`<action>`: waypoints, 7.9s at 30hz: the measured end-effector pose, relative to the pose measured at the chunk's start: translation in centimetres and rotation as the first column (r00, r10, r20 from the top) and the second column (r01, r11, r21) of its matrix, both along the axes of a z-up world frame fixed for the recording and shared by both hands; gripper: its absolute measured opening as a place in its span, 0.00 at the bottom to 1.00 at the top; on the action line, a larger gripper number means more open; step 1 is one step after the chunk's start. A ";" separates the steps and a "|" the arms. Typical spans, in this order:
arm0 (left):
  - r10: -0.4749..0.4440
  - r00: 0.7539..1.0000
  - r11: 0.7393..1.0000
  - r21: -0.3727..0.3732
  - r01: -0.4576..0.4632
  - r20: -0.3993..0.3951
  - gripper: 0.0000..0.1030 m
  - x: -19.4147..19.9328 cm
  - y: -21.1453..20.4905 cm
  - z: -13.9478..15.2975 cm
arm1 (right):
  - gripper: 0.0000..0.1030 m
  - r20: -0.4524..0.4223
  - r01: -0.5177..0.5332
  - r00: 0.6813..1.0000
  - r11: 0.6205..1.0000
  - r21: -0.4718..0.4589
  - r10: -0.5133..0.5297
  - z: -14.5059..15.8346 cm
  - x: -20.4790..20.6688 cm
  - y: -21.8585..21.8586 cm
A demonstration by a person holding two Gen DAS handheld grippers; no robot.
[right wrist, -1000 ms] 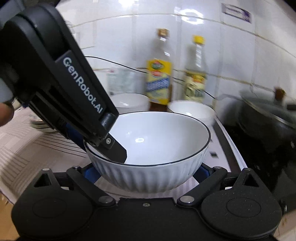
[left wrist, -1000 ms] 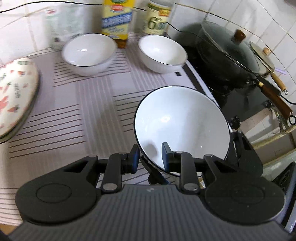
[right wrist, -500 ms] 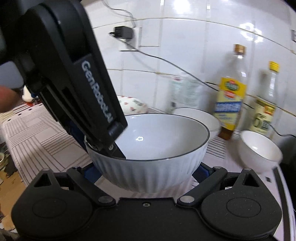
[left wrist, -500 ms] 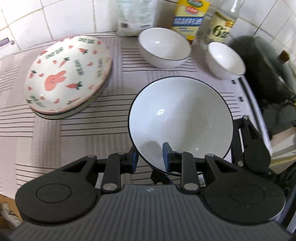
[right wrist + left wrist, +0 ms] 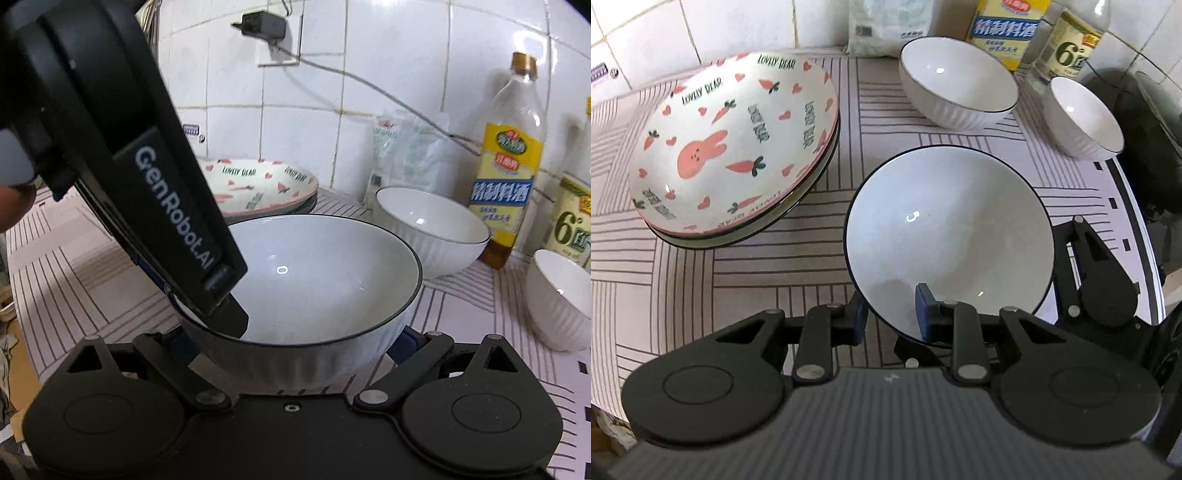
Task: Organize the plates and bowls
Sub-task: 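Carry the white bowl beside the plate stack and set it down, then open the left gripper and move it to the bowl by the bottles, then grasp the rim of the white bowl by the bottles with the left gripper, then lower the held bowl into the first bowl and open the left gripper, then move the left gripper to the last white bowl and grasp its rim, then carry the bowl onto the bowl stack and open the left gripper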
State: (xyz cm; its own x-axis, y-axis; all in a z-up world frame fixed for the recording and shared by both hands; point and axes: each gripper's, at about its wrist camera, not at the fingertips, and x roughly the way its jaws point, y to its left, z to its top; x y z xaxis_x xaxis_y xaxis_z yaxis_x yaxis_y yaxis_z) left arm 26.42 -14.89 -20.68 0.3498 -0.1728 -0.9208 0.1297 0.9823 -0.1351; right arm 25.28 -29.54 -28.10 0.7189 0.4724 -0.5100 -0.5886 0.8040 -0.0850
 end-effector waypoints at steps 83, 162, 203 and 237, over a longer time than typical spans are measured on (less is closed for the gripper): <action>-0.306 0.947 0.951 -0.001 0.308 0.097 0.16 17.4 -2.7 3.0 | 0.14 -0.580 0.749 0.608 0.634 0.193 -0.541 6.3 15.5 -7.0; -0.252 0.954 0.968 -0.065 0.244 -0.163 0.26 4.7 1.3 7.2 | 0.42 -0.257 0.417 0.882 0.908 0.033 -0.396 11.9 -1.5 -4.9; -0.238 0.971 0.954 -0.195 0.229 -0.024 0.52 18.0 -15.6 1.3 | 0.89 -0.204 0.553 0.819 0.833 0.026 -0.537 1.6 12.1 -14.9; -0.217 0.974 0.964 -0.142 0.225 0.067 0.17 9.0 -11.3 10.4 | 0.88 -0.080 0.385 0.923 0.906 0.174 -0.376 10.7 3.5 -12.5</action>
